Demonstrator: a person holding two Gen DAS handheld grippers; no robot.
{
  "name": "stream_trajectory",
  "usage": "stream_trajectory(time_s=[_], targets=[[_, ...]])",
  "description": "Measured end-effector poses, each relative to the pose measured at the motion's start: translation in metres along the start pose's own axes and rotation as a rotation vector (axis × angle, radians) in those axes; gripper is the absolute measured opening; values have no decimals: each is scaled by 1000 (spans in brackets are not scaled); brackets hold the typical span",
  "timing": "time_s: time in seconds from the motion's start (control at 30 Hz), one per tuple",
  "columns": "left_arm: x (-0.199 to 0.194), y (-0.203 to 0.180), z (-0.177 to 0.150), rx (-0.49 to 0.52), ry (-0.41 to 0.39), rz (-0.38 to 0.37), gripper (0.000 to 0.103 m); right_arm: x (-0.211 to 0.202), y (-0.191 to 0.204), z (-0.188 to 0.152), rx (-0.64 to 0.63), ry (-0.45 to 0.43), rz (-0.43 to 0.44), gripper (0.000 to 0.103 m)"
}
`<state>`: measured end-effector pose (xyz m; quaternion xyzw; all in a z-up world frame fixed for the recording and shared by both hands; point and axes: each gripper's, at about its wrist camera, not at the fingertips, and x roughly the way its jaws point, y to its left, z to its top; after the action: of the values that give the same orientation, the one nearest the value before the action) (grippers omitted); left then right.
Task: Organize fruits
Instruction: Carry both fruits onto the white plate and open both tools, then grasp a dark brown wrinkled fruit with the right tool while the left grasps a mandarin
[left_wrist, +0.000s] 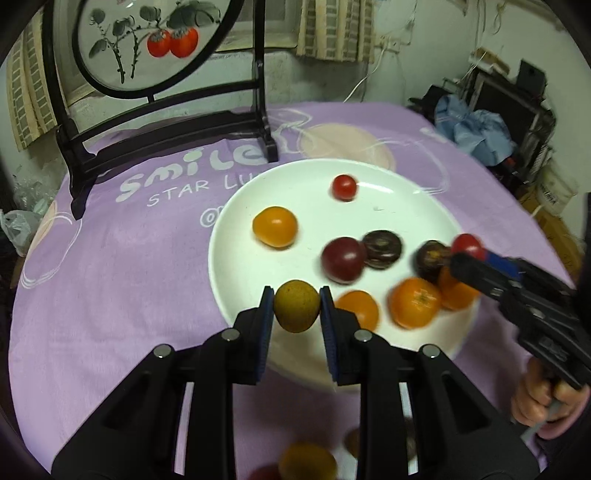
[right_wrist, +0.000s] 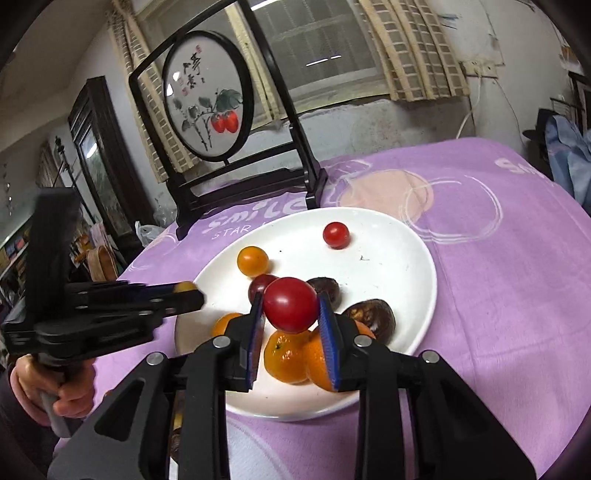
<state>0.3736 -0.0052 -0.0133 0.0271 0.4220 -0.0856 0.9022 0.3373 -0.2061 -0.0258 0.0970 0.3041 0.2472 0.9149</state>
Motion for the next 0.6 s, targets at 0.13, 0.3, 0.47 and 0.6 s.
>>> stream_trajectory(time_s=[0.13,0.3,0.47,0.6], targets=[[3,6,1,-44,-5,21,59,-13,3,3,9,-23,-1,55],[-54,6,-14,-35,-111,60,86,-35,24,3,-38,-10,82,56],[-112,18,-61,-30,-244,118,99,-37,61,-17,-189,110,148,56],[-120,36,-102,-52,-259,131,100,-28,85,-49,-316,223,152,56]])
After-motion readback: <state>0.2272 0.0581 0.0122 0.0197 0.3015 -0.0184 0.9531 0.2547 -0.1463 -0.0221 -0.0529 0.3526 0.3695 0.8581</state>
